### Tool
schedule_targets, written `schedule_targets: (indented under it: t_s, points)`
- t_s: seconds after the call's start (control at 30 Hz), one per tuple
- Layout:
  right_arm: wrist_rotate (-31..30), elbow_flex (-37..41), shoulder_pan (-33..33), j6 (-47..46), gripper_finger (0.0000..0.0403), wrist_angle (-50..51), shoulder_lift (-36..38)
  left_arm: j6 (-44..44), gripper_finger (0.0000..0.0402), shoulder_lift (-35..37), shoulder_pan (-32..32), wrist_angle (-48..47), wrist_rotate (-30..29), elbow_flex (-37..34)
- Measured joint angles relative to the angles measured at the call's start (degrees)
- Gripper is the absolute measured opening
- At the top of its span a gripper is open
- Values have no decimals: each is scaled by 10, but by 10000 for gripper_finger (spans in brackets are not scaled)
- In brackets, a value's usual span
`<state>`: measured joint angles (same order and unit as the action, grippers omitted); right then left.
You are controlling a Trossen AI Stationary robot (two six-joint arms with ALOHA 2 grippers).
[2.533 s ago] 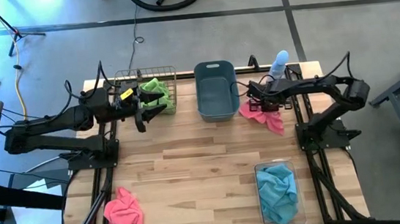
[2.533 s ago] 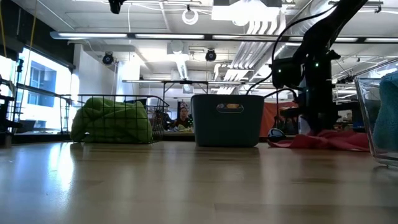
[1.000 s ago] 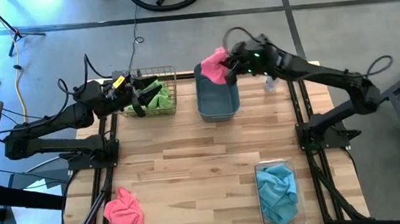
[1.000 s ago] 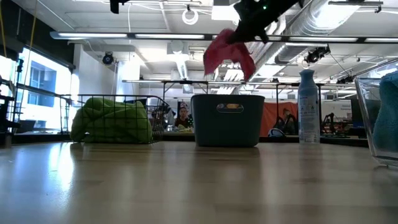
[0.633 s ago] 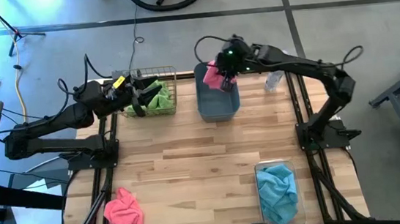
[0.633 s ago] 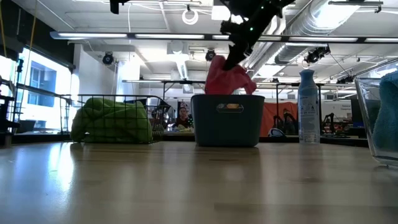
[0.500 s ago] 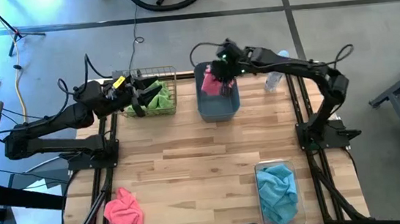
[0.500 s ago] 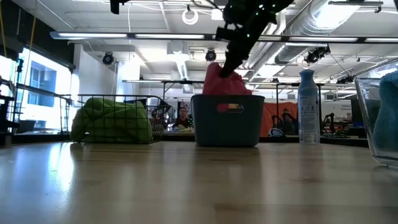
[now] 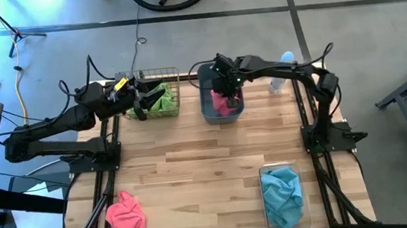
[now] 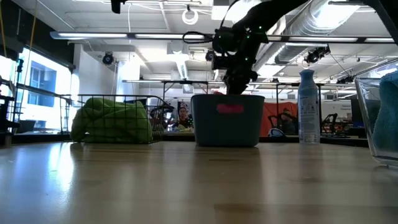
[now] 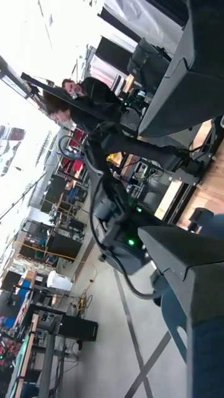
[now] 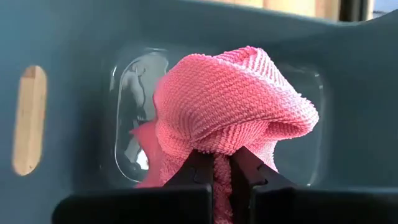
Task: Sort microfiber towel by color & place in baskets
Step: Put the top pink towel into the blue bin
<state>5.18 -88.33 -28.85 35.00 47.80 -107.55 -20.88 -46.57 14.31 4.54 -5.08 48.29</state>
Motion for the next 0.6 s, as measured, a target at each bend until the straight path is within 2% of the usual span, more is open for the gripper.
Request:
schedule_targets:
  t_s: [0.37, 0.6]
  points:
    - [0, 0, 7, 0, 1, -8, -37, 0, 234, 0, 0, 0, 0, 0]
    - [0, 0, 14, -27, 37, -16, -37, 0, 234, 0, 0, 0, 0, 0]
